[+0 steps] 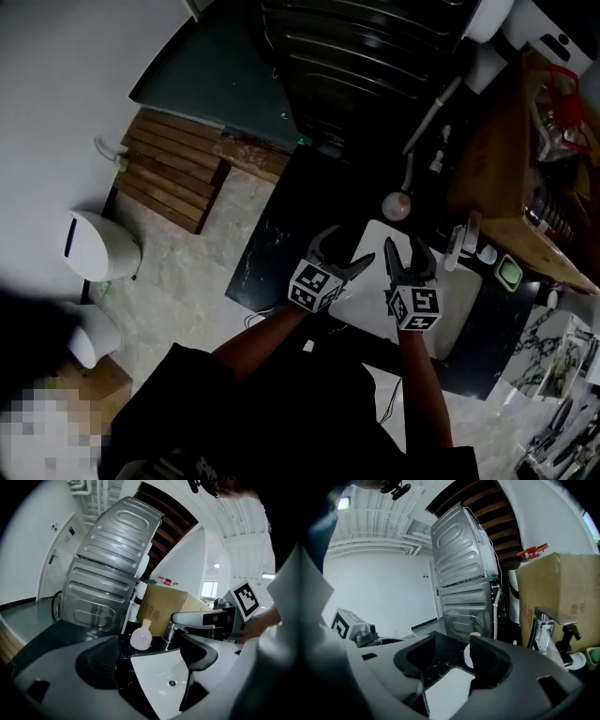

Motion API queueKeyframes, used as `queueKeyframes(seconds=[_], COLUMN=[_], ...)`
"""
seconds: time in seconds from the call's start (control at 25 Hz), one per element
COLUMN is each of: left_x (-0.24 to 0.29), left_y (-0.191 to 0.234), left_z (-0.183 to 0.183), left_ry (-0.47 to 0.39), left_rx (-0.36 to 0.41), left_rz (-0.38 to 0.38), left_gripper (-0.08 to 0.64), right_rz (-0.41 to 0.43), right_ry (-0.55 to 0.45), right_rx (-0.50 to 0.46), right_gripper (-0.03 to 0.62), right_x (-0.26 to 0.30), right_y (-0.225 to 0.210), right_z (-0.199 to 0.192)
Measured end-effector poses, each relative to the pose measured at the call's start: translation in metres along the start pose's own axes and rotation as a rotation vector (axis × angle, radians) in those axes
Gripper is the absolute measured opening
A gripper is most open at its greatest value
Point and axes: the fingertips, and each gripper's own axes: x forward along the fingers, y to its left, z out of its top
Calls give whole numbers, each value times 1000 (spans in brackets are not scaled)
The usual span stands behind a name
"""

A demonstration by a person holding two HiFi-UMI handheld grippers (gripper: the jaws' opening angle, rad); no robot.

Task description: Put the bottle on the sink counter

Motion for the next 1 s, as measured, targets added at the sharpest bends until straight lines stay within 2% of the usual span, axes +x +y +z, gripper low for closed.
queueKeyframes(seconds=[0.16, 0.28, 0.32, 0.4, 0.52, 0.56, 0.76, 1.0], left_x=[-31, -62, -72, -93, -117, -124, -150, -175], left_y=[-40, -59, -64, -74, -92, -96, -113, -127], left_z=[17, 26, 29, 39, 54, 56, 51, 42], left_ry=[-24, -36, -46, -83, -107, -104, -92, -92], left_rx=[30, 37, 44, 80, 161, 159, 34, 64], left_rz=[-121, -175, -183, -200, -211, -212, -264, -272], left_gripper=[402, 392, 344, 171, 48, 33, 15, 15], right_rz=[0, -24, -36, -64, -116, -133, -179, -222], right_ry=[-68, -129, -142, -162, -166, -165, -181, -197], right_rx=[25, 53, 67, 93, 104, 105, 102, 63], right_gripper=[218, 218, 218, 218, 218, 218, 218, 216], right_x=[-42, -76, -87, -109, -136, -145, -183, -203], right_y=[34, 60, 68, 79, 91, 96, 128, 152], right_z=[18, 27, 29, 28, 19, 18, 23, 33])
